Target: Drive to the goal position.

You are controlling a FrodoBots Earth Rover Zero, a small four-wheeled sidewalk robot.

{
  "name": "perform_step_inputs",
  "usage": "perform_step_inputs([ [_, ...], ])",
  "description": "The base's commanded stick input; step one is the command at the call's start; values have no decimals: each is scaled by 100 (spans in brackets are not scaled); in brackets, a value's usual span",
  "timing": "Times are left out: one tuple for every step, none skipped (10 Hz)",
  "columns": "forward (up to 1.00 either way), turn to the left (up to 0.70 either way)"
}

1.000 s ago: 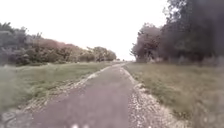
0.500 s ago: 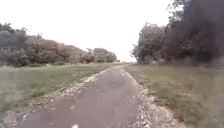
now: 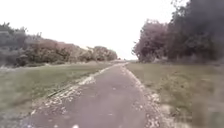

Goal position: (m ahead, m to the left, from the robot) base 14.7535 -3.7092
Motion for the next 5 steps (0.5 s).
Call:
perform_step_inputs([
  [100, 0],
  [100, 0],
  [100, 0],
  [100, 0],
  [100, 0],
])
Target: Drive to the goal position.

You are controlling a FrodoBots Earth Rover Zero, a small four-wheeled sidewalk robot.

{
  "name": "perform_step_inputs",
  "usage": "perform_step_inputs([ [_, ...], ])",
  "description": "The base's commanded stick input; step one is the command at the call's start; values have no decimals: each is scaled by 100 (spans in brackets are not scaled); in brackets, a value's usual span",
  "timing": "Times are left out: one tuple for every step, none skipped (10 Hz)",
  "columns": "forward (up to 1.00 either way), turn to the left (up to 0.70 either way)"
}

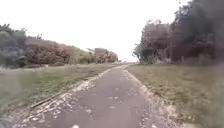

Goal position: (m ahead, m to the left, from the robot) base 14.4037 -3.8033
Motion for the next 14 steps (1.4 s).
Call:
perform_step_inputs([
  [100, 0],
  [100, 0],
  [100, 0],
  [100, 0],
  [100, 0],
  [100, 0],
  [100, 0],
  [100, 0],
  [100, 0],
  [100, 0],
  [100, 0],
  [100, 0],
  [100, 0],
  [100, 0],
])
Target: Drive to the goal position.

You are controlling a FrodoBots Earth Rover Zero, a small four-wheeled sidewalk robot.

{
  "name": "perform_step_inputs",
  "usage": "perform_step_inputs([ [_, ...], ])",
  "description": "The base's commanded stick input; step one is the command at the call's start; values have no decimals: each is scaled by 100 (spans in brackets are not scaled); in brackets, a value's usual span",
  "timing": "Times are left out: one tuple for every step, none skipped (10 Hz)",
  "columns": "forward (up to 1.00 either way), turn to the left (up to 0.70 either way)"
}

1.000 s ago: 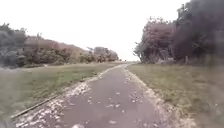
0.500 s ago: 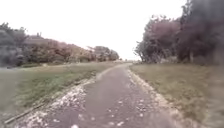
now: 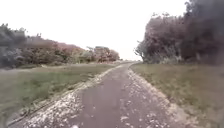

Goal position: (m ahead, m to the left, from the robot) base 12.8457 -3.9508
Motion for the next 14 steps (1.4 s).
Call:
perform_step_inputs([
  [100, 0],
  [100, 0],
  [100, 0],
  [100, 0],
  [100, 0],
  [100, 0],
  [100, 0],
  [100, 0],
  [100, 0],
  [100, 0],
  [100, 0],
  [100, 0],
  [100, 0],
  [100, 0],
])
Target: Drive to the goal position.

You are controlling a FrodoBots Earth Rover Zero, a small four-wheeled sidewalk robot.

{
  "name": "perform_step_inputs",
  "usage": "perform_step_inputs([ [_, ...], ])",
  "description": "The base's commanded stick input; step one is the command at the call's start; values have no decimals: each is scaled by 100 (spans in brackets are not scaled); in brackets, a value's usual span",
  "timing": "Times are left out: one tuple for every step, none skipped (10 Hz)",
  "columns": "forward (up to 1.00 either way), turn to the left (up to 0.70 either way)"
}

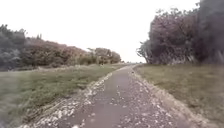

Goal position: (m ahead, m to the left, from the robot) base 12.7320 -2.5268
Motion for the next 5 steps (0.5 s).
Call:
perform_step_inputs([
  [100, 0],
  [100, 0],
  [100, -24],
  [100, -7],
  [100, 0],
])
